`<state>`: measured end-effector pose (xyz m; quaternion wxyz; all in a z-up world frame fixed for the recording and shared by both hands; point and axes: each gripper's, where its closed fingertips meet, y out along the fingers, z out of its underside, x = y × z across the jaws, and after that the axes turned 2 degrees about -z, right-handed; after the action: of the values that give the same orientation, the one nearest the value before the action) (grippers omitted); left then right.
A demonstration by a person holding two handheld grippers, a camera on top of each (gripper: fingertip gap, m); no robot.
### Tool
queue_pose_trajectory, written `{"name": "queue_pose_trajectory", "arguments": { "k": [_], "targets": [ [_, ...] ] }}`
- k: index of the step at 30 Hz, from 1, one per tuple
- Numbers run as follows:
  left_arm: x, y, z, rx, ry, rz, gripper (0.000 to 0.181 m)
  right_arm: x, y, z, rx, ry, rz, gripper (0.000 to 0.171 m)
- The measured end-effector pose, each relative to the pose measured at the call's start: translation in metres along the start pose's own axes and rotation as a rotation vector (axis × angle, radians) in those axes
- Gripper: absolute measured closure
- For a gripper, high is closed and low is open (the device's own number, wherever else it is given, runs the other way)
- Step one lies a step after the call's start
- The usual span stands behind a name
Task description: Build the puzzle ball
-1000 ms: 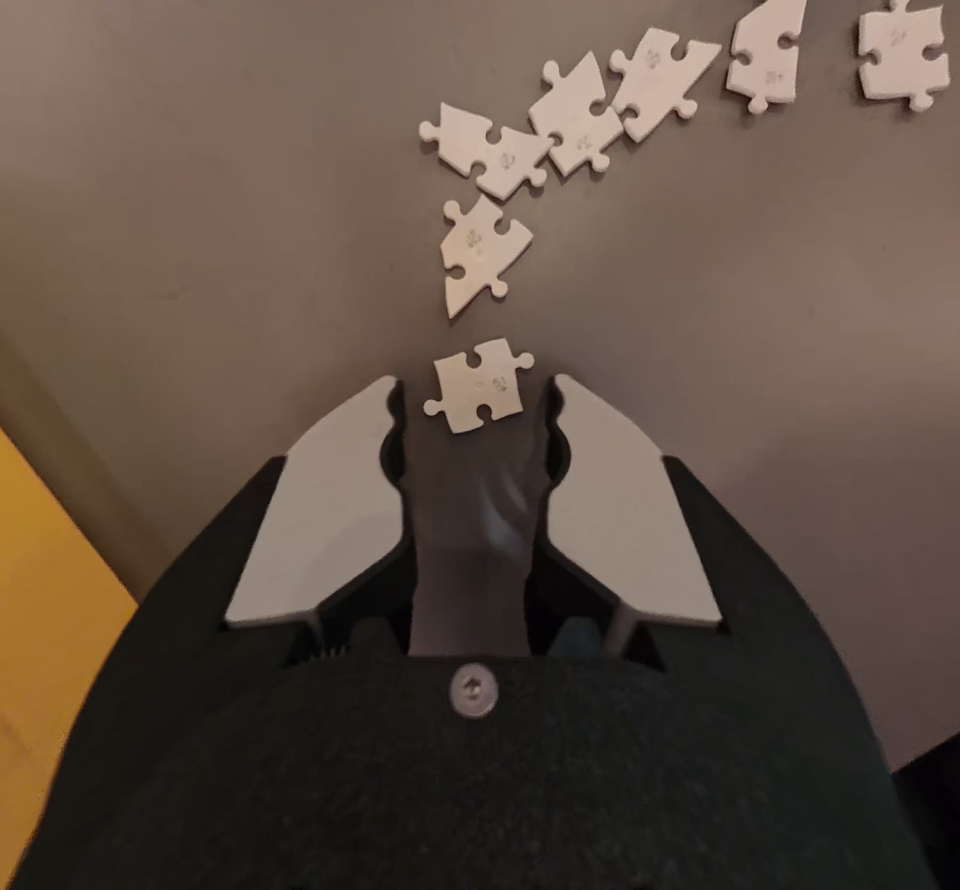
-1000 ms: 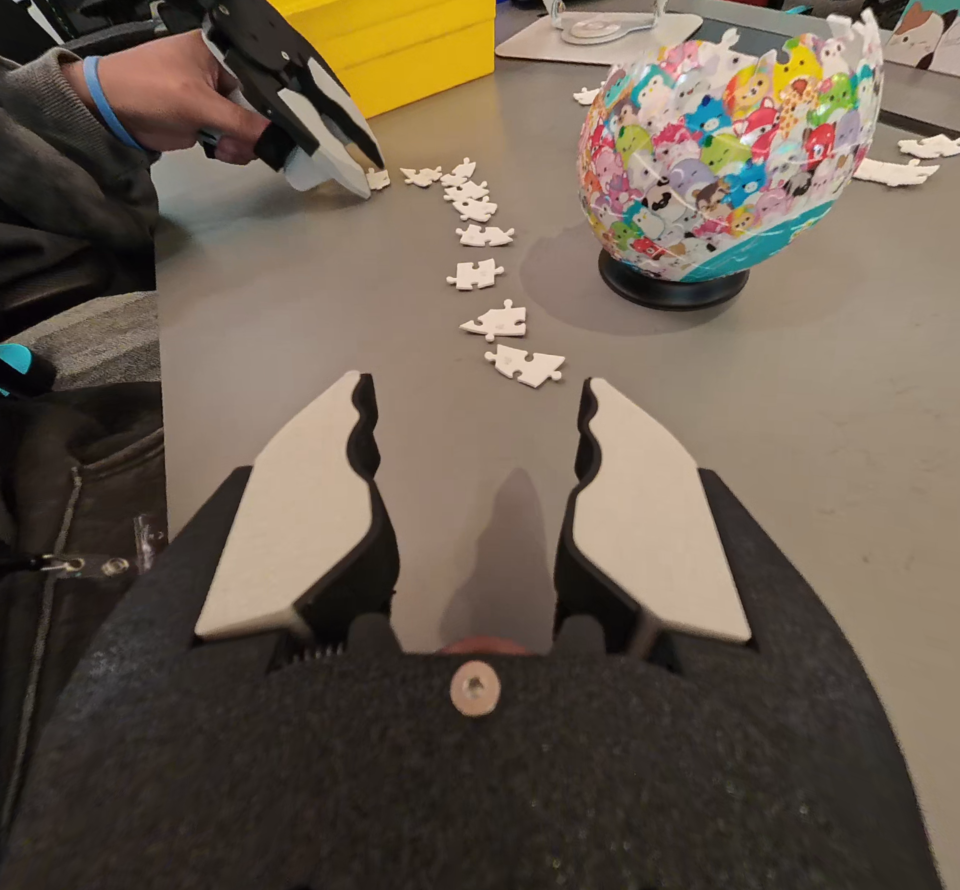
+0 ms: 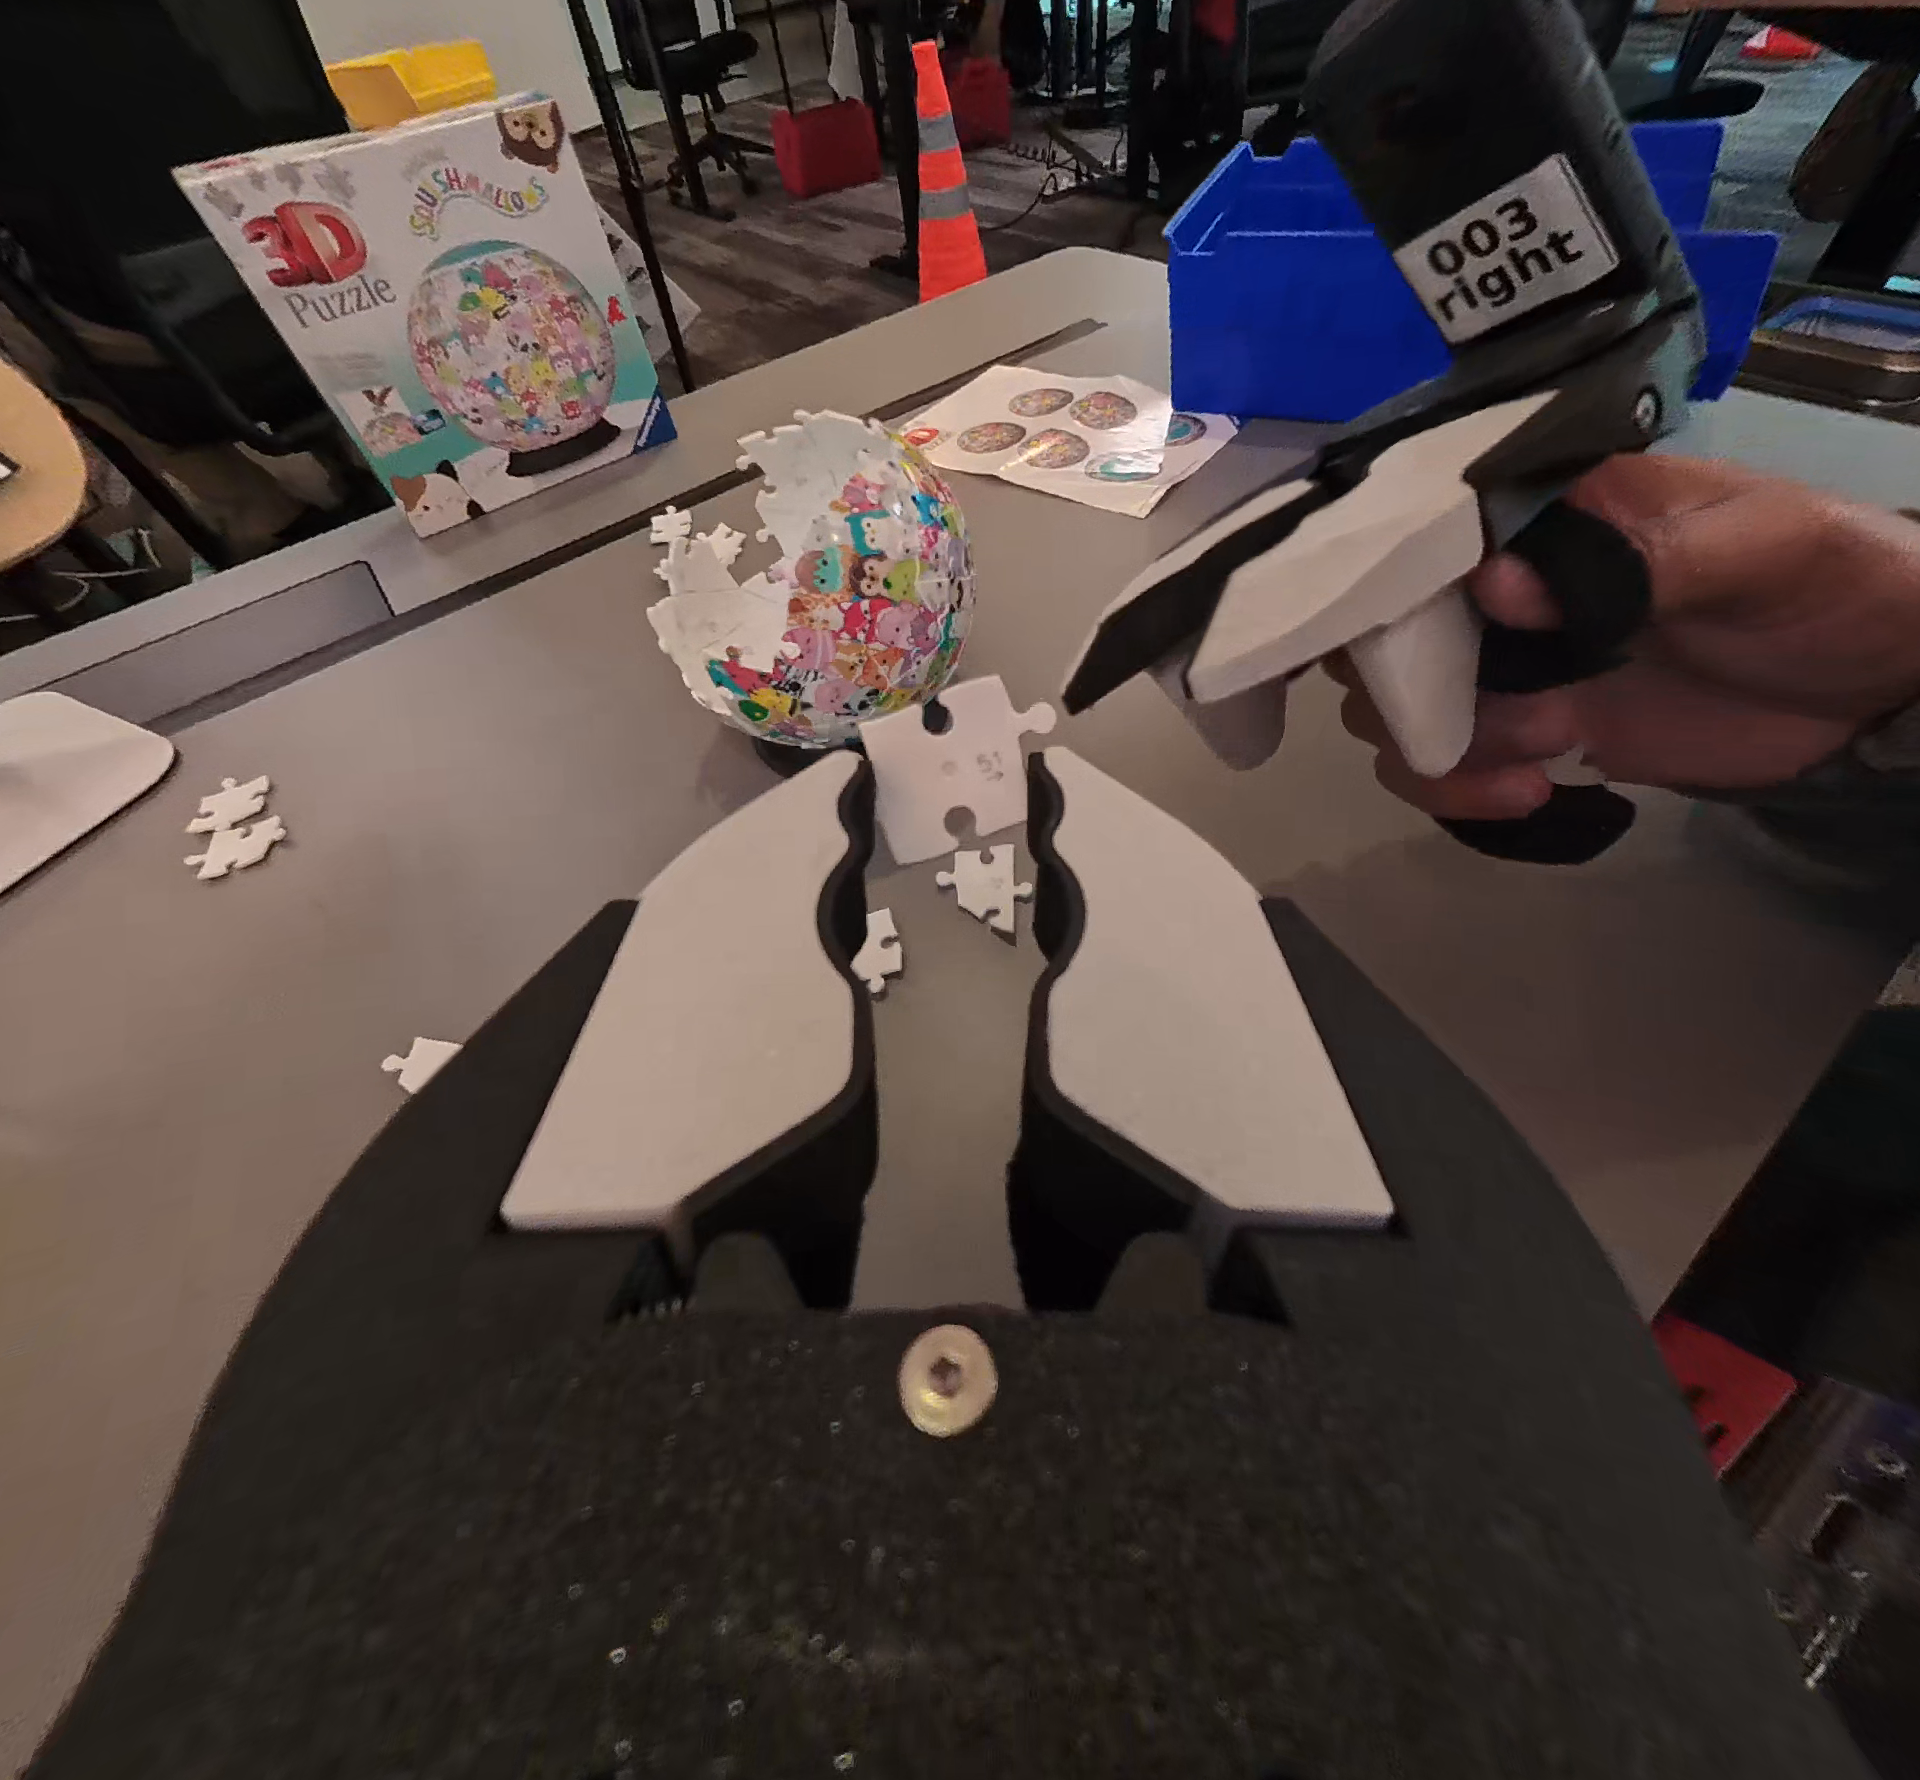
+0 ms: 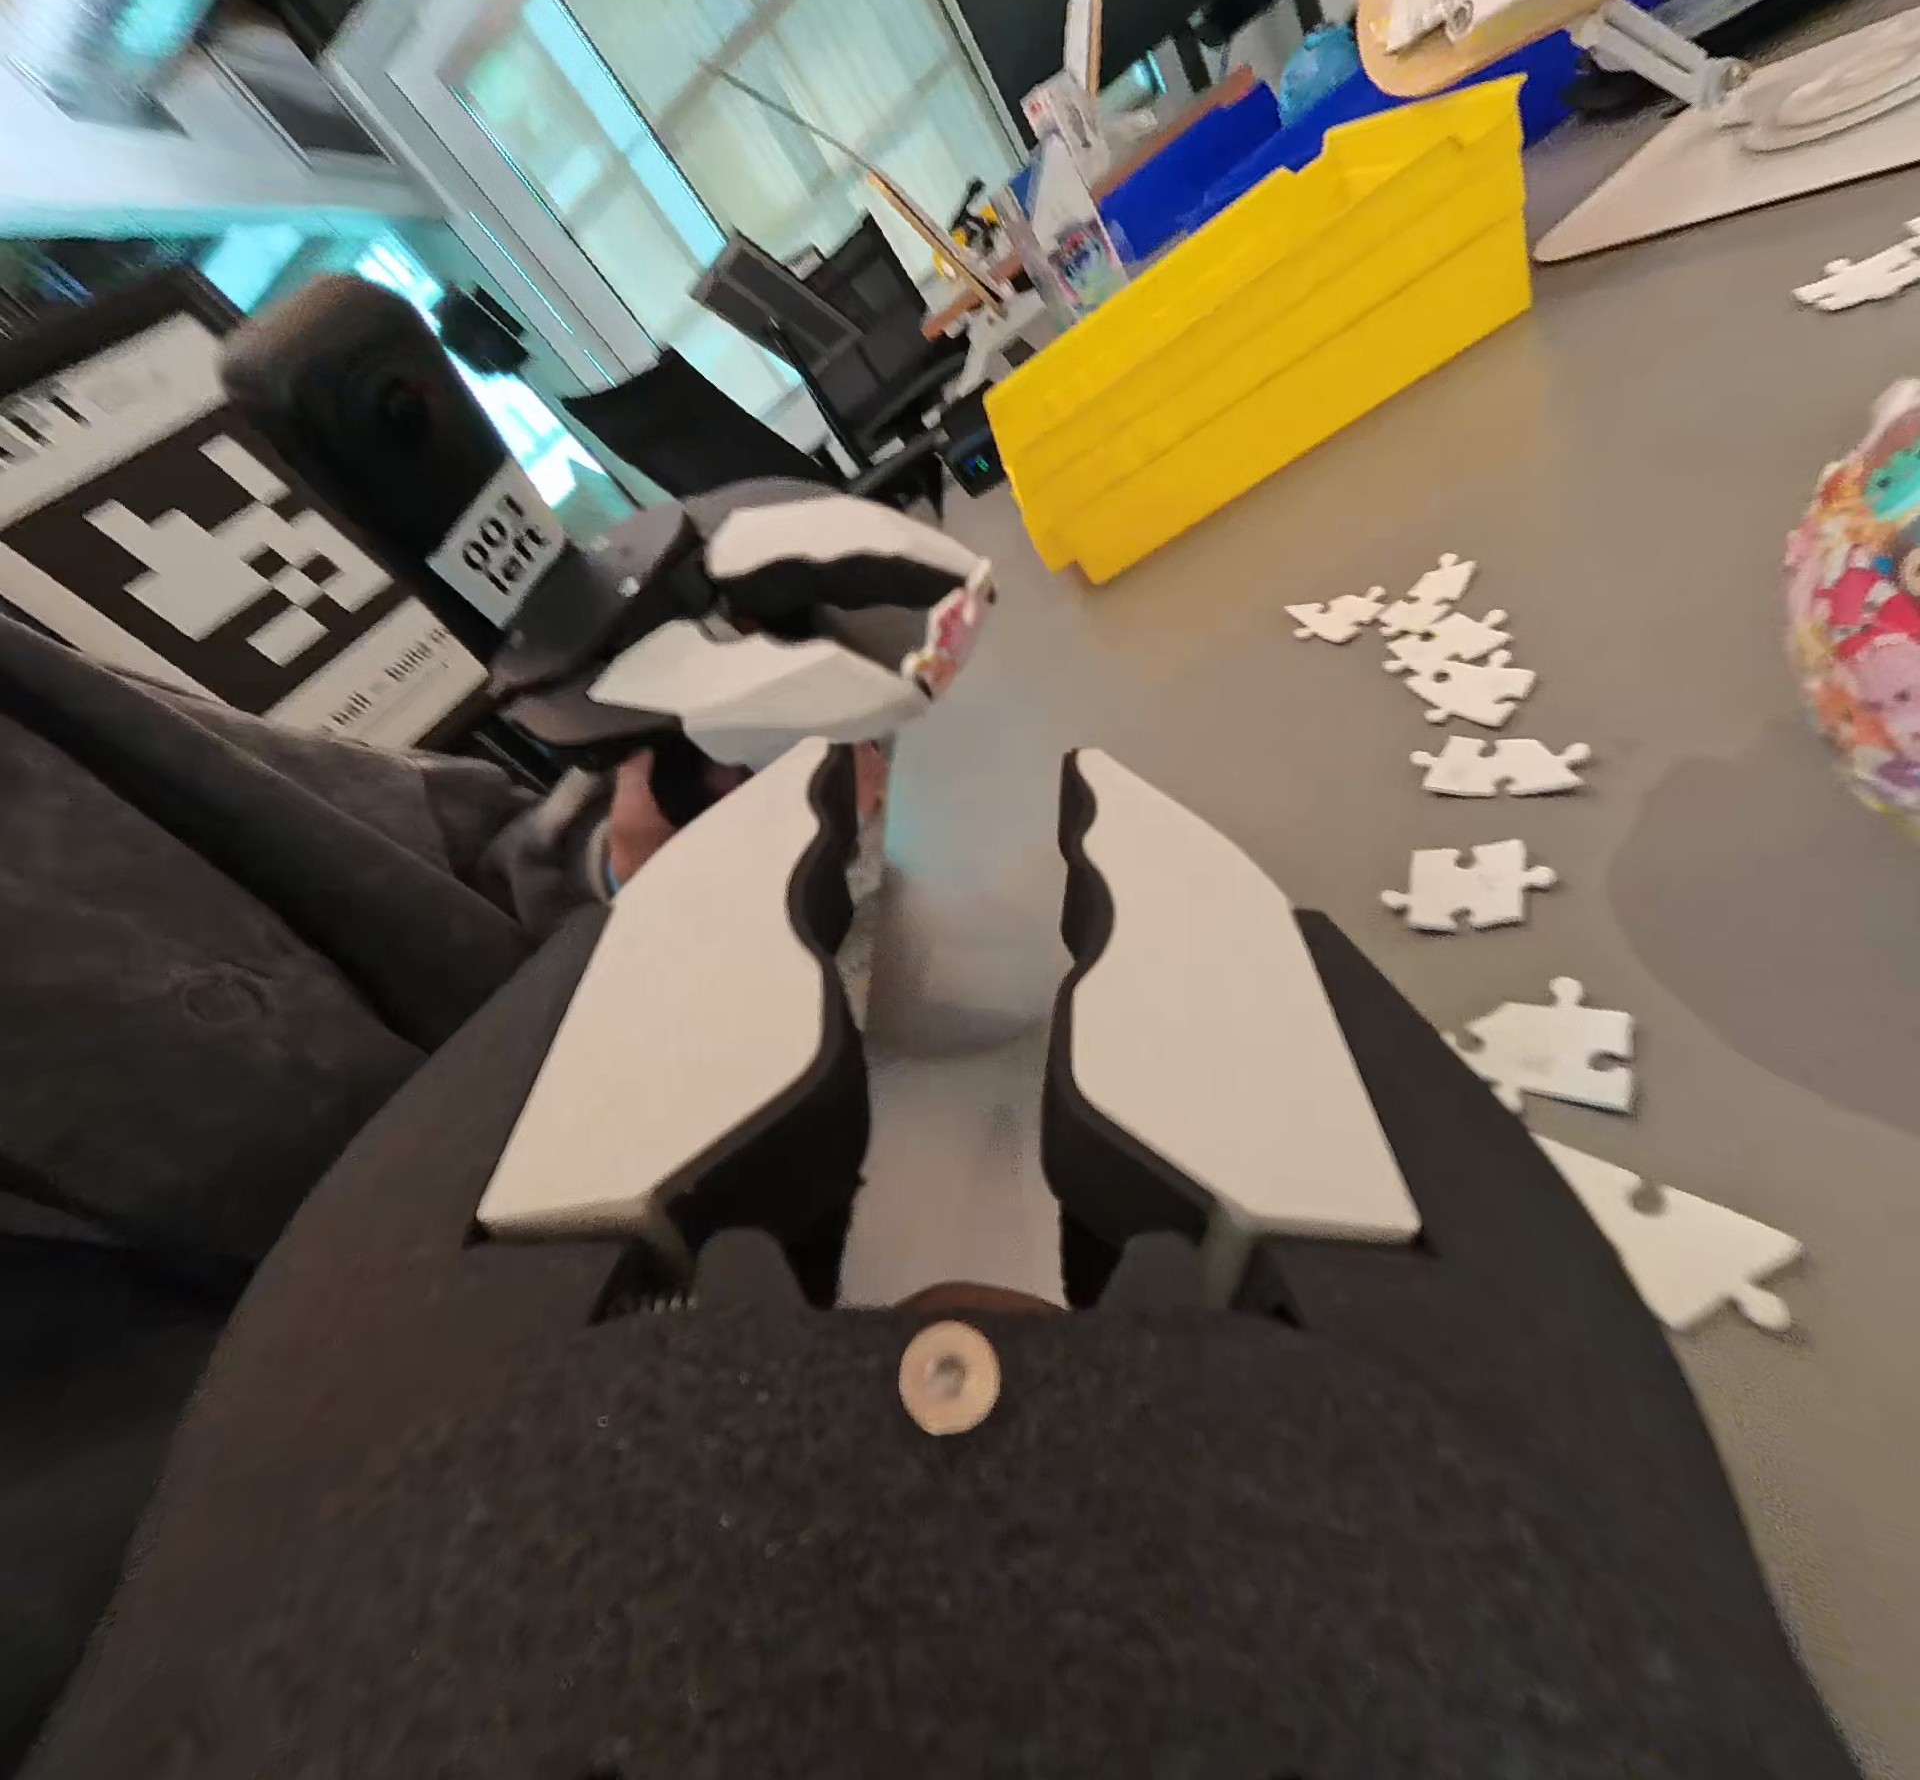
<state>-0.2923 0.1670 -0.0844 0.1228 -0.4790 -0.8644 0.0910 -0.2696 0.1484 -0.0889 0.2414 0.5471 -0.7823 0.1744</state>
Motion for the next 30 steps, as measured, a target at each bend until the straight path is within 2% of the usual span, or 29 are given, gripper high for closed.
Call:
{"name": "queue_pose_trajectory", "arguments": {
  "k": [3,11,16,19,26,30],
  "targets": [
    [-0.003,0.002,0.002,0.006,0.011,0.011,0.154,0.000,0.003,-0.004,-0.029,0.026,-0.013,0.143],
    [-0.006,0.005,0.007,0.027,0.093,-0.015,0.154,0.003,0.018,0.005,0.022,0.049,-0.015,0.145],
    [-0.008,0.007,0.009,0.041,0.178,-0.061,0.154,0.004,0.019,0.006,0.003,0.105,-0.039,0.165],
    [-0.009,0.007,0.013,0.056,0.168,-0.043,0.154,-0.005,0.015,0.010,0.023,0.140,-0.001,0.168],
    [0.000,0.001,0.021,0.043,-0.049,0.092,0.157,-0.011,0.007,0.011,0.049,0.120,0.038,0.170],
    [-0.006,0.002,0.022,0.033,-0.234,0.250,0.157,-0.013,0.004,0.012,0.063,0.105,0.050,0.170]
  ]
}}
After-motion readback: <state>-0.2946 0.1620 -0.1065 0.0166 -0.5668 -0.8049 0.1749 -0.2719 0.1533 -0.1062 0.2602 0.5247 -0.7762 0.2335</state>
